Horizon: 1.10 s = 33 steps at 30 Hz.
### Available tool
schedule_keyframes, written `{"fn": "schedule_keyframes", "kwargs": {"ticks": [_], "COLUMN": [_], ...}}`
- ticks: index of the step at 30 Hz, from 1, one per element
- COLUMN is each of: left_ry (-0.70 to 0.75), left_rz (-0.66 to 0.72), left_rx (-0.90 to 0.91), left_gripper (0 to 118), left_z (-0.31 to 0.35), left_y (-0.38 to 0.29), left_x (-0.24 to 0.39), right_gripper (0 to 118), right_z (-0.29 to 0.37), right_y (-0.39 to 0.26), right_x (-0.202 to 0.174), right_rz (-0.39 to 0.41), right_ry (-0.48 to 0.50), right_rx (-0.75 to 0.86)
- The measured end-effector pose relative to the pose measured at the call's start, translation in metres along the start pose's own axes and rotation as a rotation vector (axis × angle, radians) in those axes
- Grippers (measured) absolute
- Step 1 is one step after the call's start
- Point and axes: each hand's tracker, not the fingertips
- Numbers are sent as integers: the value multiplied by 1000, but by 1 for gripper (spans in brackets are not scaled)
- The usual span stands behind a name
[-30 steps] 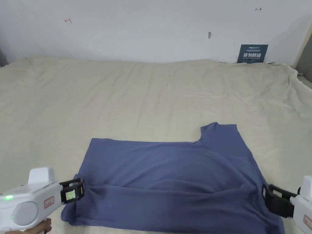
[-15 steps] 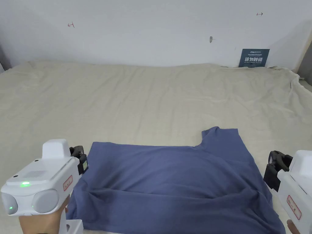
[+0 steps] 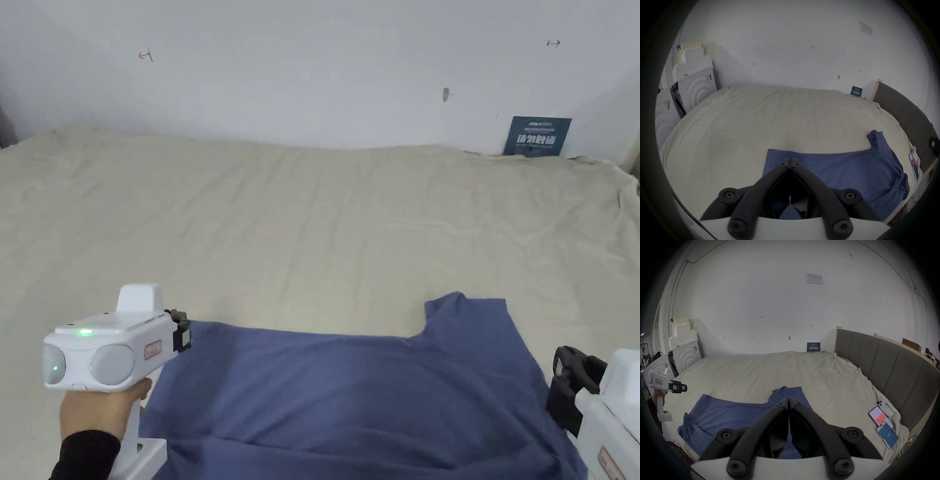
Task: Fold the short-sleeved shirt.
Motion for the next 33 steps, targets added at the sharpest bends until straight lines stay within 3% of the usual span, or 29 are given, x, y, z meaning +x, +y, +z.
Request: {"fn": "schedule_keyframes", "kwargs": {"ticks": [5,7,8,9,10,12,16,17,19,22,24,26,30,33], "left_ry": [20,2,-1,-6,2,28,47,53,33,47,51,19,17,-22], "left_rz": [13,35,41,36,33,21,8,2,-3,-29,-53,-36,-18,-25], "left_rx": [-128,-213,-221,-222,-243,-307,-345,-360,-387,-367,-349,-345,-272,-203], "left_gripper": [1,20,36,64,79,87,86,81,60,48,21,2,0,0], "left_z": [-69,-96,-106,-115,-126,-143,-170,-172,-180,-175,-173,-171,-150,-118], "left_y": [26,32,34,35,35,34,28,26,22,19,19,20,21,24], "left_x": [-18,-24,-27,-28,-30,-30,-32,-32,-31,-25,-23,-25,-19,-11], "right_gripper": [0,0,0,0,0,0,0,0,0,0,0,0,0,0], "right_z": [-30,-41,-47,-51,-55,-58,-70,-72,-75,-80,-86,-95,-129,-166], "right_y": [-4,-6,-7,-8,-10,-12,-14,-15,-14,-14,-12,-11,-4,2], "right_x": [-1,0,1,2,3,4,8,8,8,11,12,14,28,40], "right_rz": [3,3,4,5,7,5,-5,-4,-3,-11,-15,-13,-69,-60], "right_ry": [-16,-23,-27,-31,-38,-48,-58,-62,-68,-67,-62,-57,-12,-12], "right_rx": [-45,-63,-71,-78,-86,-97,-123,-126,-131,-143,-155,-174,-220,-261]}}
